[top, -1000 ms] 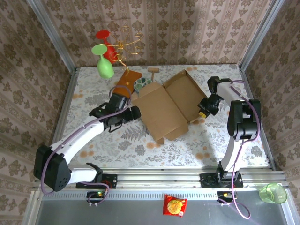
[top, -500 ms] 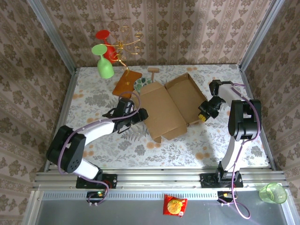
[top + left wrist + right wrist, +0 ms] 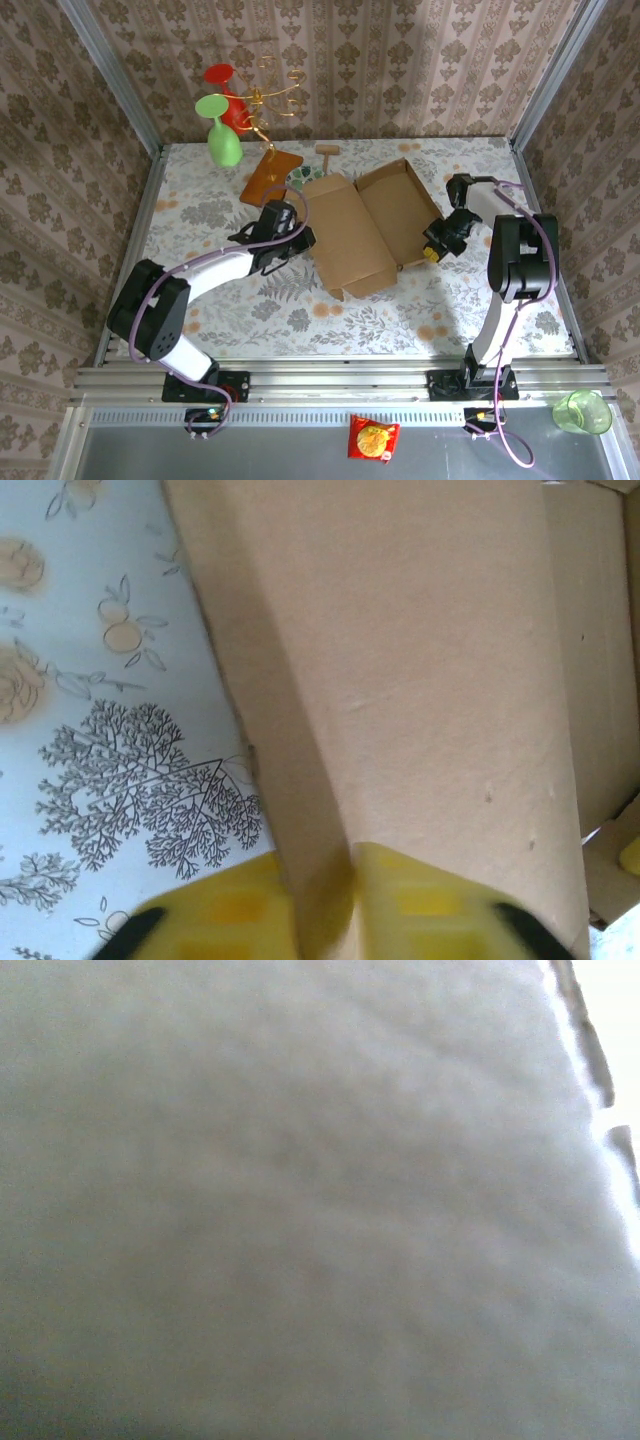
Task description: Fold the paper box
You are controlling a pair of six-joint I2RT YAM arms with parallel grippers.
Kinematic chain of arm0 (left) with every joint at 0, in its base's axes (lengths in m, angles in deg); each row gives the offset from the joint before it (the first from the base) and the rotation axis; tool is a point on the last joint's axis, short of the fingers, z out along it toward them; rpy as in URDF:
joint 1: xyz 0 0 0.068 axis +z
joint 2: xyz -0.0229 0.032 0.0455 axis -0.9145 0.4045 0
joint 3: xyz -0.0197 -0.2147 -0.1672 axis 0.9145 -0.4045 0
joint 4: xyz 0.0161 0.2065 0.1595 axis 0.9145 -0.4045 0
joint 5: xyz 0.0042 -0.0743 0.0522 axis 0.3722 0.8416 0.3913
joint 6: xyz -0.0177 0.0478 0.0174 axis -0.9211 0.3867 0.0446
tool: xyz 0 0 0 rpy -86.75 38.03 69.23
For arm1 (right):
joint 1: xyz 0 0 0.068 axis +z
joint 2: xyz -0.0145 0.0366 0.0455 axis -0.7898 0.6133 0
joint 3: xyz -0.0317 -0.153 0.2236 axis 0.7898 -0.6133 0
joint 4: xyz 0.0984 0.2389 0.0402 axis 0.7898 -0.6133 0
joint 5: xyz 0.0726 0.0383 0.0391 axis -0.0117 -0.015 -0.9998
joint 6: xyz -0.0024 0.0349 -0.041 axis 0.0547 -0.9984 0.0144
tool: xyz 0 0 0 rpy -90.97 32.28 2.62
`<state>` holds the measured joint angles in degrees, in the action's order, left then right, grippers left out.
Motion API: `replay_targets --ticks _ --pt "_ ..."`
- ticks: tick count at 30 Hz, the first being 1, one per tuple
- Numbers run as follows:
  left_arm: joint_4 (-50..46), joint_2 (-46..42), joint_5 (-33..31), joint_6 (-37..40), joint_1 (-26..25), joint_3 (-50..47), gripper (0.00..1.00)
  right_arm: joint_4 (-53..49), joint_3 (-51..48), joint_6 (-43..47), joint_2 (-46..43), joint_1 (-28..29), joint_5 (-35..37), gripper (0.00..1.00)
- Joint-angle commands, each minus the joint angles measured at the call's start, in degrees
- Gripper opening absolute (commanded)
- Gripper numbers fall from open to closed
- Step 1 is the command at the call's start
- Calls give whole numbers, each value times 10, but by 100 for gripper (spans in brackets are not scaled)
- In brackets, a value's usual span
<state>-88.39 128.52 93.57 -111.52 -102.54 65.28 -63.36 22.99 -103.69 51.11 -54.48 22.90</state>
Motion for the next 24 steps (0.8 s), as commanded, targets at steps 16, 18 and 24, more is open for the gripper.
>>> replay_targets --ticks 16,18,24 --pt "-489 77 -210 176 -73 354 0 9 -96 -207 -137 55 29 52" --pt "-511 85 -216 196 -73 383 0 0 -95 -218 -153 64 30 63" --pt "-592 120 -240 261 -74 486 0 7 -96 -243 -221 81 7 70"
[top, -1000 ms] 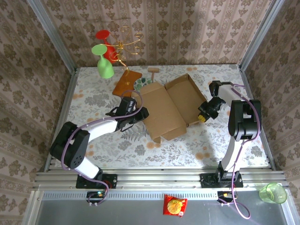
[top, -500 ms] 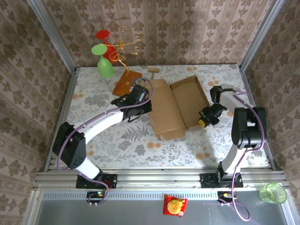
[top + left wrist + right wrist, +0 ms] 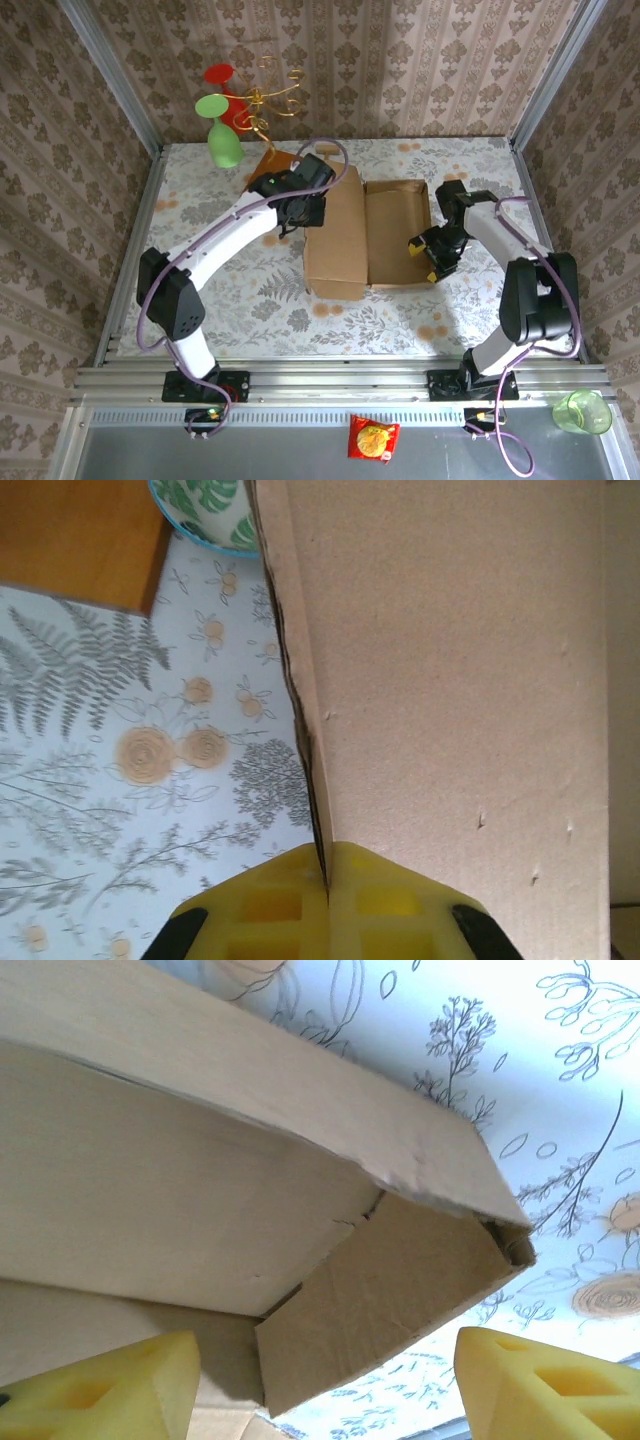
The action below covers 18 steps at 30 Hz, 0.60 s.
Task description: Fold the paper box
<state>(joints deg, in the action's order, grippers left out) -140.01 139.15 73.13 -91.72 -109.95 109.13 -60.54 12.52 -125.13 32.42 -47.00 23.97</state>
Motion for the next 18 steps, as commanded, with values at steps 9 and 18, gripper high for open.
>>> replay_targets --ticks 9,18 --pt "-168 77 -141 254 -16 169 0 225 25 174 -102 14 2 51" --pt "-10 67 -192 506 -32 154 0 530 -8 459 -116 20 -54 56"
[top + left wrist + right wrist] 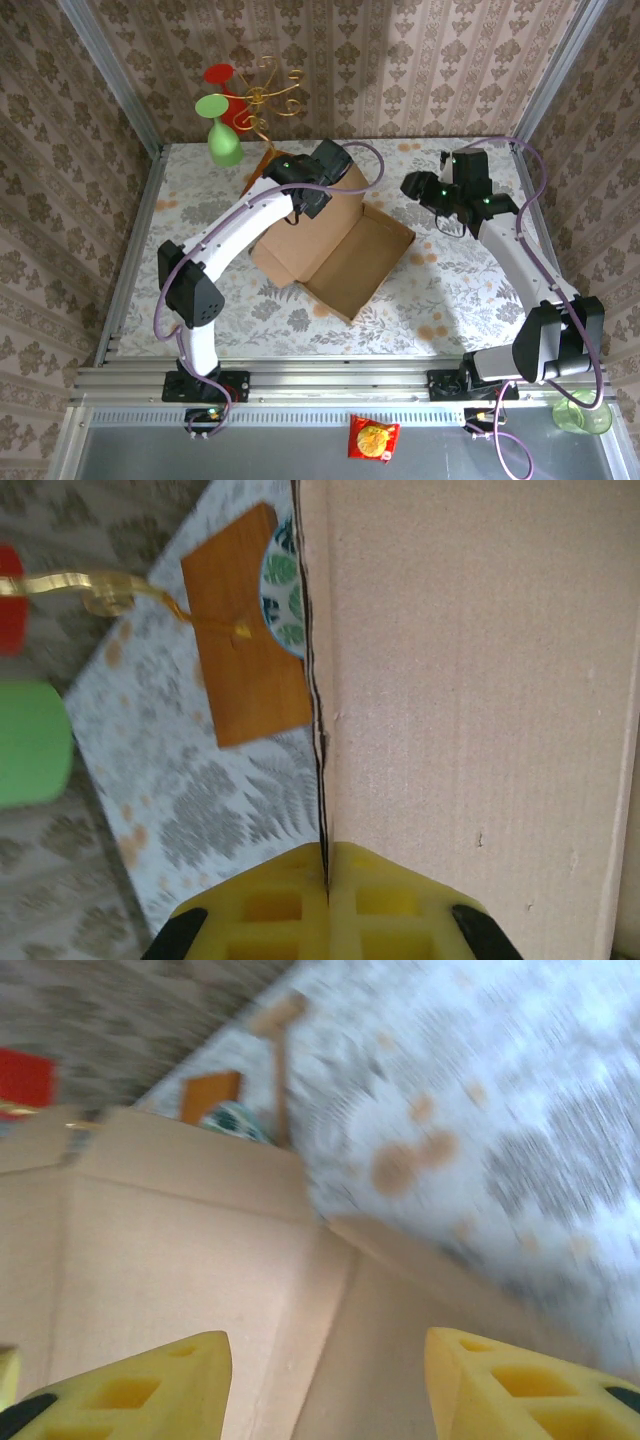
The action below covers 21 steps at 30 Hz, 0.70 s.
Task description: Fold the paper box
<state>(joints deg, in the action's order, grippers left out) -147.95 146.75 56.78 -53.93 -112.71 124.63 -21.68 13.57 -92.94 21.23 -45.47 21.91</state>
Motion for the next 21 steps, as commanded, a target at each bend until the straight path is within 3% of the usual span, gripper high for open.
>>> replay_targets --ticks 1,4,8,14,21 --pt "92 -12 -19 161 -5 -9 0 177 -27 168 2 5 -50 57" --pt "139 -14 -1 234 -5 -20 0 231 -36 265 42 8 -88 59" --pt "169 -23 53 301 2 -29 0 239 -37 379 83 15 -87 64" --pt "177 -34 117 367 11 -42 0 257 -27 436 123 15 -66 69" --pt "184 -45 141 391 22 -53 0 232 -9 456 162 9 -67 70"
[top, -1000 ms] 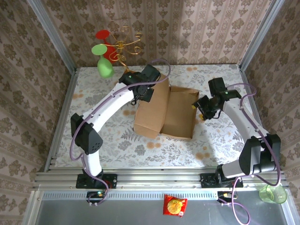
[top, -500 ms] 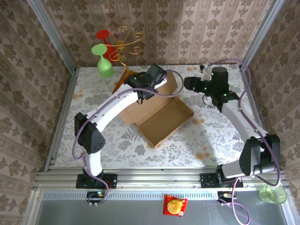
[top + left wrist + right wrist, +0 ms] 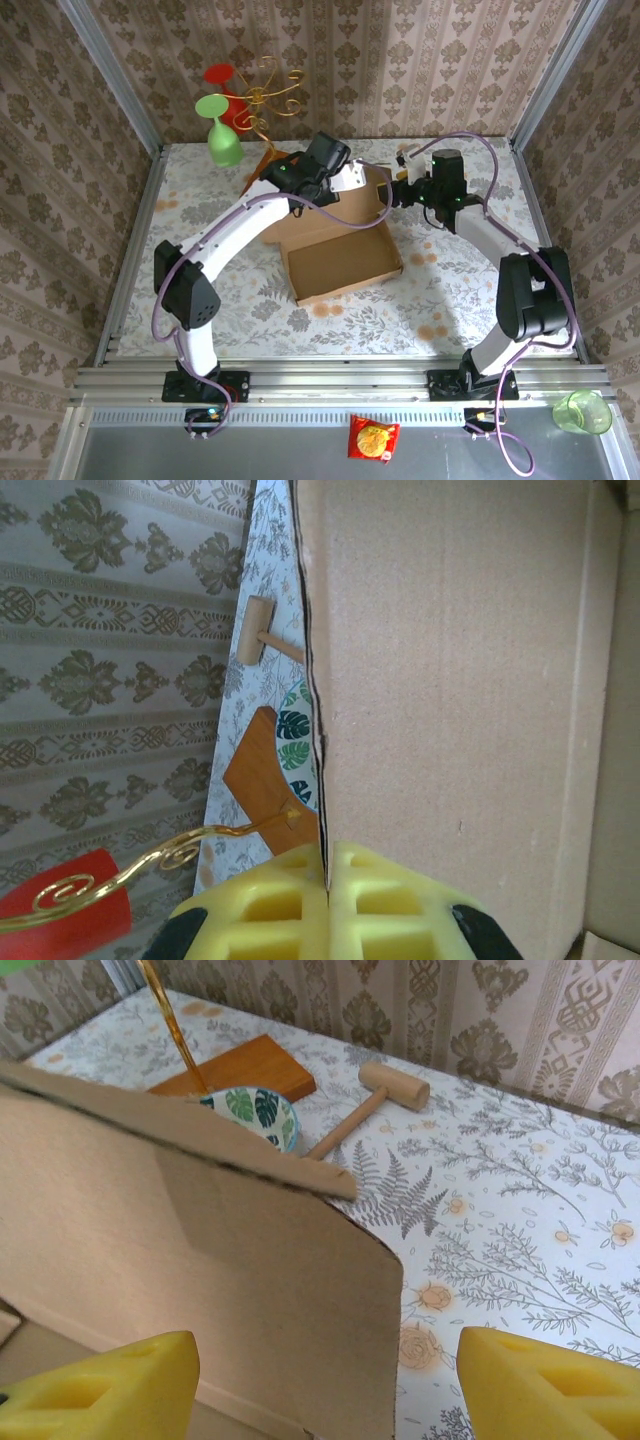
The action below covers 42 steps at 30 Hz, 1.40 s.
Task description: Fold the paper box
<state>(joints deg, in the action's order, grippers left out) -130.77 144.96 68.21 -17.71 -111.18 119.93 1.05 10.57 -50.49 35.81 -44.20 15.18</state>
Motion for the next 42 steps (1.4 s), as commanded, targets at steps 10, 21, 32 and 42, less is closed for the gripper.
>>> replay_targets --ticks 10,21,32,42 --pt "24 -39 71 39 19 -23 0 0 64 8 51 4 -27 60" --pt "38 -33 79 17 26 -14 0 -14 61 2 36 14 -29 14" --pt "38 -23 98 -68 28 25 30 14 19 -15 -1 28 35 0" --pt "14 -135 108 -280 93 -19 73 20 -19 15 -20 26 47 0"
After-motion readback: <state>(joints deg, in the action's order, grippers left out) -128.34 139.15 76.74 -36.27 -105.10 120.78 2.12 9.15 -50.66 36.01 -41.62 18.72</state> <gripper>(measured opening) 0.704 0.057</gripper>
